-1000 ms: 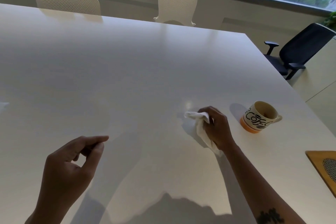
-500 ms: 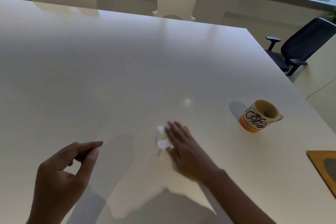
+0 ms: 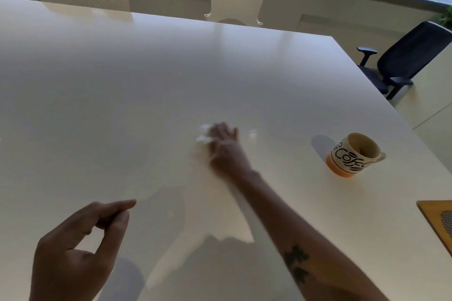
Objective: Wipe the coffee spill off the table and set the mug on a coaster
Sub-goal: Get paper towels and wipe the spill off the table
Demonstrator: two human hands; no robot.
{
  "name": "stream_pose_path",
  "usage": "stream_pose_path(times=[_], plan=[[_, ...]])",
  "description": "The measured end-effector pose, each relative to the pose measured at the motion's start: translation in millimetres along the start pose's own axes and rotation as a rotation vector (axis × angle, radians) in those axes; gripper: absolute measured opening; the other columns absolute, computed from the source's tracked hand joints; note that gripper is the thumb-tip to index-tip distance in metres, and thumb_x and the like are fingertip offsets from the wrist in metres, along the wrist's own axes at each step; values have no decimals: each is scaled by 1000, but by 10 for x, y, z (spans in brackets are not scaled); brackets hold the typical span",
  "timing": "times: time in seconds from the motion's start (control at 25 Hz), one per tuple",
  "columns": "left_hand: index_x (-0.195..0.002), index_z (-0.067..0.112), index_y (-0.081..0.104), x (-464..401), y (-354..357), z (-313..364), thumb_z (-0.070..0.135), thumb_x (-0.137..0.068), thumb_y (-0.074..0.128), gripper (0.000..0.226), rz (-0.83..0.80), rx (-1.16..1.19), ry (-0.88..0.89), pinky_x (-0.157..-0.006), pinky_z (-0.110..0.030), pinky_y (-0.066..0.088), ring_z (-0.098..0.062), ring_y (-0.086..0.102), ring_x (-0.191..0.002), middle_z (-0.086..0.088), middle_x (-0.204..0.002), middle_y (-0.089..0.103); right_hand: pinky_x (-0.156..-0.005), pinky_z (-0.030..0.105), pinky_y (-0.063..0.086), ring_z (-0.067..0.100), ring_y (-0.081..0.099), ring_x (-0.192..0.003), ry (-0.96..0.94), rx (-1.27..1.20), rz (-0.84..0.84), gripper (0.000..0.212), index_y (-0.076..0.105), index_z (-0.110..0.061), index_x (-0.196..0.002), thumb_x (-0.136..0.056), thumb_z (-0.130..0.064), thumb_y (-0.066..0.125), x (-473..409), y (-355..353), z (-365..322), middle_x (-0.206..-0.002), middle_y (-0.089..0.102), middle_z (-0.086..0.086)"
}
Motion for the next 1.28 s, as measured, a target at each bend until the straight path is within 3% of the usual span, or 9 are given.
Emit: stream_pose_path(times=[0.12, 0.24, 0.36, 0.44, 0.52, 0.6, 0.8, 1.04, 1.28], plan=[[-101, 34, 80, -39, -48, -136, 44, -92, 59, 25, 11, -14, -20, -78, -26, 40, -16, 62, -78, 7, -78, 65, -136, 48, 2, 29, 14, -167, -238, 18, 11, 61, 36, -8, -165, -106, -16, 46, 837, 497, -823, -177, 29, 13], [-103, 34, 80, -60, -88, -315, 44, -93, 59, 25, 18, -35, -32, -78, -26, 40, -16, 60, -78, 7, -79, 64, -136, 38, 0, 22, 10, -168, -255, 37, 45, 59, 27, -12, -169, -112, -24, 34, 1855, 531, -552, -180, 20, 8], [-104, 38, 79, -65, -112, -365, 42, -94, 59, 23, 14, -42, -9, -77, -21, 38, -14, 59, -77, 8, -79, 63, -135, 39, 11, 28, 33, -162, 67, 51, 170, 58, 44, -7, -162, -114, -30, 22, 2101, 95, 350, -174, 36, 11], [-103, 39, 79, -78, -148, -382, 42, -93, 59, 22, 14, -32, -9, -76, -19, 38, -13, 59, -77, 7, -79, 64, -130, 50, 22, 37, 43, -154, 349, 112, 219, 62, 47, -4, -159, -109, -32, 25, 1795, -221, 982, -165, 48, 20], [-100, 35, 80, -73, -184, -355, 40, -92, 60, 22, 10, -14, 9, -74, -18, 37, -13, 58, -74, 7, -77, 63, -127, 54, 25, 38, 40, -154, 523, 162, 183, 70, 44, -1, -158, -100, -34, 26, 1246, -427, 1421, -163, 47, 23], [-98, 30, 81, -50, -224, -269, 37, -91, 60, 23, 7, 0, 37, -73, -18, 37, -11, 57, -71, 8, -75, 62, -130, 51, 20, 35, 34, -156, 588, 76, 191, 62, 44, -3, -157, -102, -30, 43, 595, -538, 1567, -162, 45, 21], [-98, 31, 81, 32, -366, -294, 39, -88, 56, 28, 2, -7, -7, -72, -17, 37, -6, 49, -68, 9, -74, 59, -133, 41, 8, 26, 32, -161, 205, -48, 129, 63, 45, -10, -161, -100, -12, 62, -304, -118, 464, -169, 44, 13], [-94, 20, 82, -6, -356, -102, 34, -89, 59, 27, -3, 82, 46, -76, -10, 40, -8, 56, -68, 16, -72, 62, -136, 44, 17, 28, 41, -158, -438, -258, -64, 63, 59, -4, -152, -95, 22, 51, 787, 168, -732, -162, 54, 12], [-93, 20, 83, 18, -216, 115, 34, -88, 63, 25, -31, 79, 102, -80, -7, 42, -7, 62, -75, 11, -69, 65, -134, 49, 27, 19, 49, -154, -488, -488, -376, 36, 71, -1, -136, -110, 8, 49, 1875, -34, -639, -153, 65, 10]])
Point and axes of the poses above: each hand's wrist, its own x-axis away from the middle knuckle, its own y-axis out of the palm, z = x × y, the point moved 9 cm from there along -x, towards the middle knuckle
